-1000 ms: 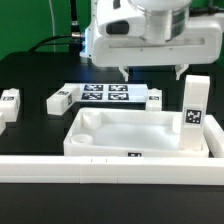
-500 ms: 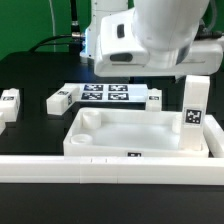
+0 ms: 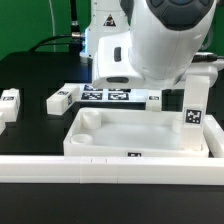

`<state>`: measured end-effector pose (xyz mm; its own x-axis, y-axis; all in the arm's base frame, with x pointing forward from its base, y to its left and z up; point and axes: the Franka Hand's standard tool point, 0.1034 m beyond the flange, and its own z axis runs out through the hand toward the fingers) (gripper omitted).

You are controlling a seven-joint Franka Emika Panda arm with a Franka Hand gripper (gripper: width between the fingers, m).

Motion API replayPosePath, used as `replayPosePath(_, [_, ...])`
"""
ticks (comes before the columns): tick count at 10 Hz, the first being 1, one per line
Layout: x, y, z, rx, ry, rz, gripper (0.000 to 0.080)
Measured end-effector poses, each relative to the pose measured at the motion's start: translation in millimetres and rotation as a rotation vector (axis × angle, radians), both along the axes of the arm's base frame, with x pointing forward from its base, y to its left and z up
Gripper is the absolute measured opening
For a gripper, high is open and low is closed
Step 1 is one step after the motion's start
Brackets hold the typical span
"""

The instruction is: Assemble desk

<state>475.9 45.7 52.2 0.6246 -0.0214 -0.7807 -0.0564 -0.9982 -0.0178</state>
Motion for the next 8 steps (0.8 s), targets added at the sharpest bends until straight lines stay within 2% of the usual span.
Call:
replayPosePath(4, [-0.1,-0.1,-0.8,0.001,-0.002,-0.003,0.0649])
replayPosePath(6, [-13.3,3.8,-17.3,-0.007,-0.021,-0.031,0.0649])
replayPosePath(8, [-19.4,8.9,-20.2,-0.019,-0.015,-0.044,0.0649])
